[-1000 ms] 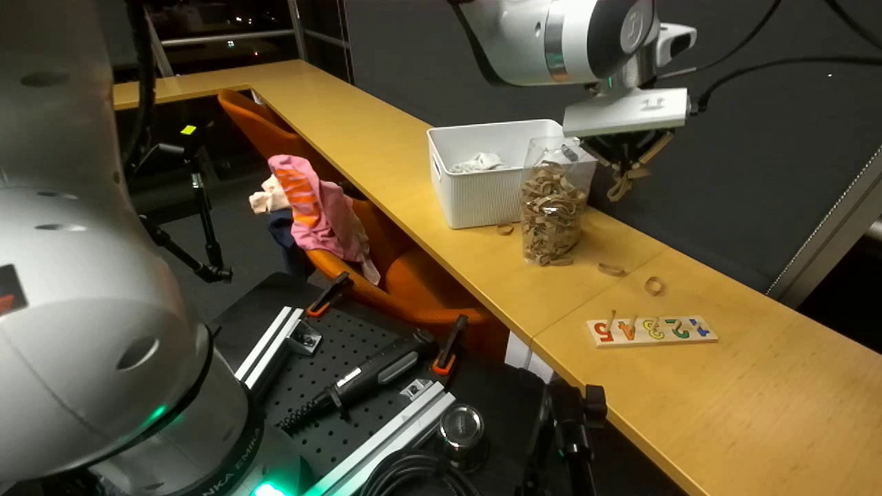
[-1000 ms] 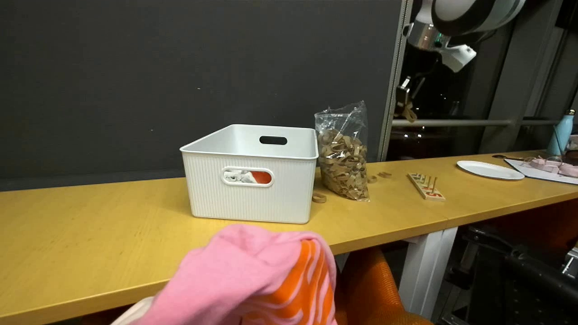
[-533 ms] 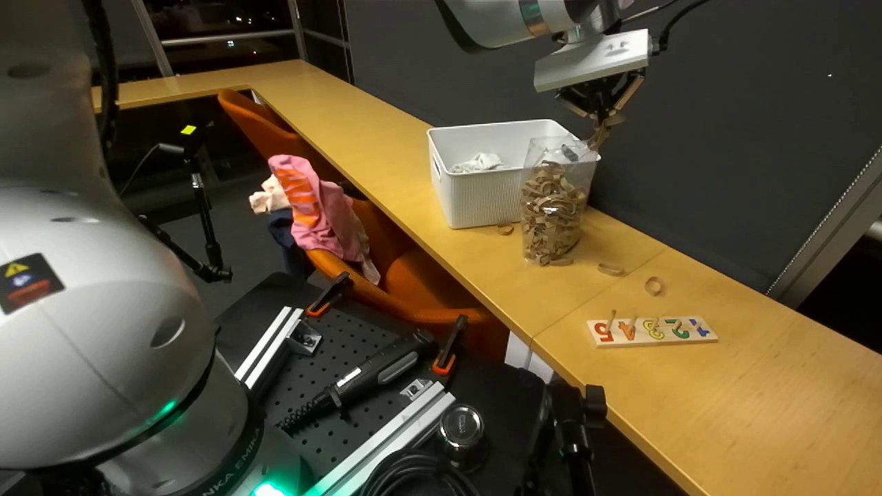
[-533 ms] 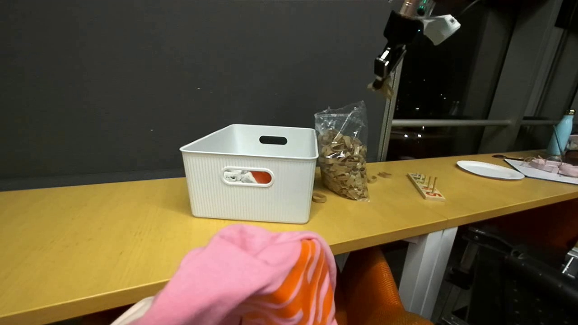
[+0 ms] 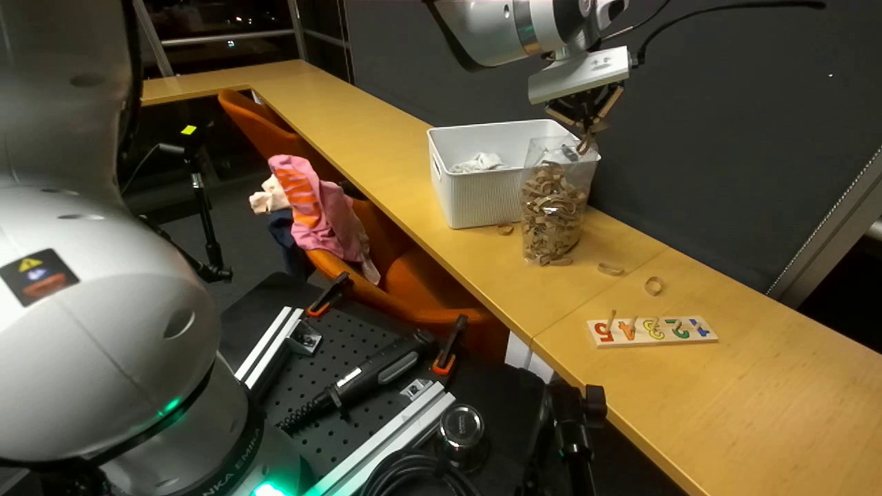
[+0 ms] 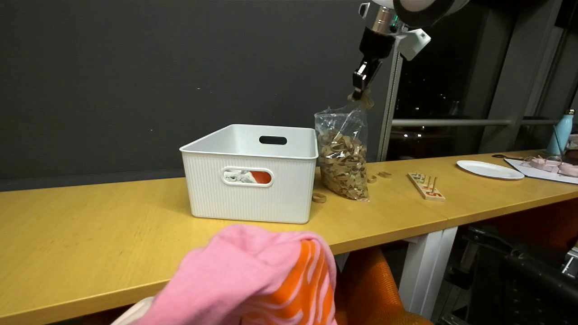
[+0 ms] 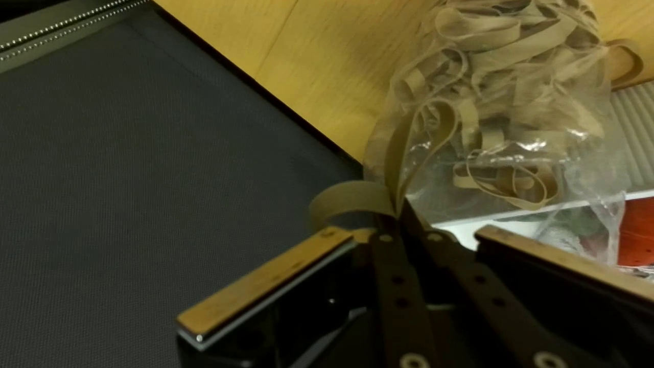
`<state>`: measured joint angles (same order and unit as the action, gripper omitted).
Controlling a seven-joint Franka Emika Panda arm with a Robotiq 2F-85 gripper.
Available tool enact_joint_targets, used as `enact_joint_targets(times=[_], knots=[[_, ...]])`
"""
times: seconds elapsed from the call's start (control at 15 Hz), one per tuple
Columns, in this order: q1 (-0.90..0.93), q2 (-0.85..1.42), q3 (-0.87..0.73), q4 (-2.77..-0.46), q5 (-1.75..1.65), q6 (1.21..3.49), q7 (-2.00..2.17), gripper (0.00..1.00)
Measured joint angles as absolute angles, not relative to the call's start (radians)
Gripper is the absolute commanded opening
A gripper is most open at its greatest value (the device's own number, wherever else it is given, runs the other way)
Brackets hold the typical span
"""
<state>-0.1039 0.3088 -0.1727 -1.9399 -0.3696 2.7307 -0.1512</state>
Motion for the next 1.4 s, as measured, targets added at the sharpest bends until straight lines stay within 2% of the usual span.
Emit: enact_joint_targets(times=[1.07, 1.13, 1.2, 1.4], knots=[[-0.032, 0.403, -0.183, -1.866, -0.446, 2.729, -0.120, 0.01], [-0.026, 0.406, -0.183, -1.867, -0.454, 2.729, -0.113, 0.11], [-0.020, 0.408, -0.183, -1.867, -0.461, 2.729, -0.106, 0.29], [-0.009, 0.412, -0.184, -1.868, -0.471, 2.729, -0.093, 0.49]])
